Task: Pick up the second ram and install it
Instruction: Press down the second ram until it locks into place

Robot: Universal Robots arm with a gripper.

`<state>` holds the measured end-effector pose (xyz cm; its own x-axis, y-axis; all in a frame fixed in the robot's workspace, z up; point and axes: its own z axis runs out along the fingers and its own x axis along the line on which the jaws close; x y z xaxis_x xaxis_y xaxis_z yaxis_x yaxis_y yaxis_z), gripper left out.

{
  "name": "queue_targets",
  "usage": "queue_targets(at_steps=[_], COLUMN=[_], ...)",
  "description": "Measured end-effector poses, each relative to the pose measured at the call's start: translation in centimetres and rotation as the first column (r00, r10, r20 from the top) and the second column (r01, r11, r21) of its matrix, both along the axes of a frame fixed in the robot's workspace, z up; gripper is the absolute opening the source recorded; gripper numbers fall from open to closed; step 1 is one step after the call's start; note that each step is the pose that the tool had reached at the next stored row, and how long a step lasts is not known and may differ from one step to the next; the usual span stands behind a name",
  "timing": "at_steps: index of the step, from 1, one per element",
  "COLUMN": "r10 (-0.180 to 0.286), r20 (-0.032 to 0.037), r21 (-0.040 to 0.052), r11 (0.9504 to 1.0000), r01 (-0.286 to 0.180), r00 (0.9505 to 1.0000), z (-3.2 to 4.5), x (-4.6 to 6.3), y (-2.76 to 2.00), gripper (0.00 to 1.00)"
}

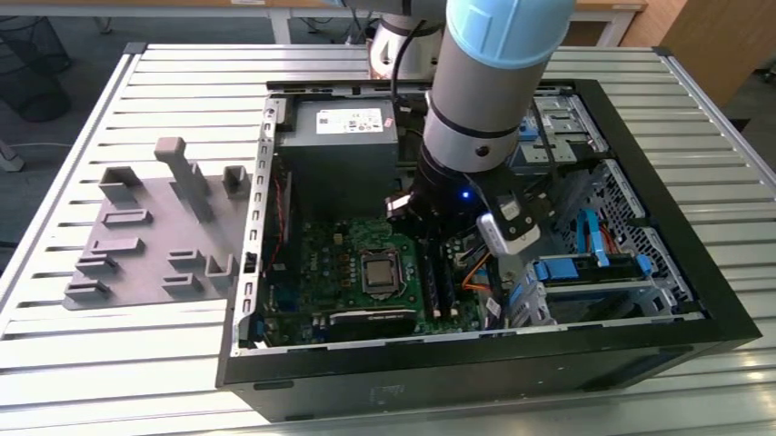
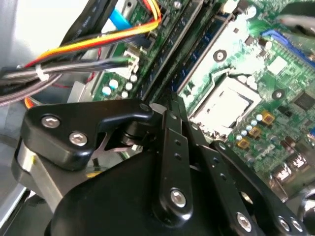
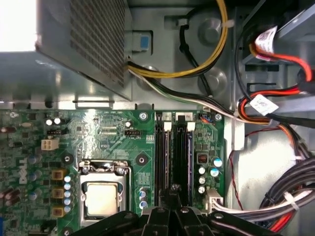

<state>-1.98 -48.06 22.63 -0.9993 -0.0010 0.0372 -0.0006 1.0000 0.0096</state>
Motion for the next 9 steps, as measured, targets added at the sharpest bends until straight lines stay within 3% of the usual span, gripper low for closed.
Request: queue_targets(at_steps=[3,9], r10=[0.0,0.0], r20=[-0.0003,-0.0003], r21=[-0.0007,-0.0005], r11=[1.0,1.0], r01=[0.0,0.0], r00=[1.0,1.0], z=[1.0,1.03], x=[-0.01,0.0], y=[-0.02,-0.01], gripper=[0.11,0.11])
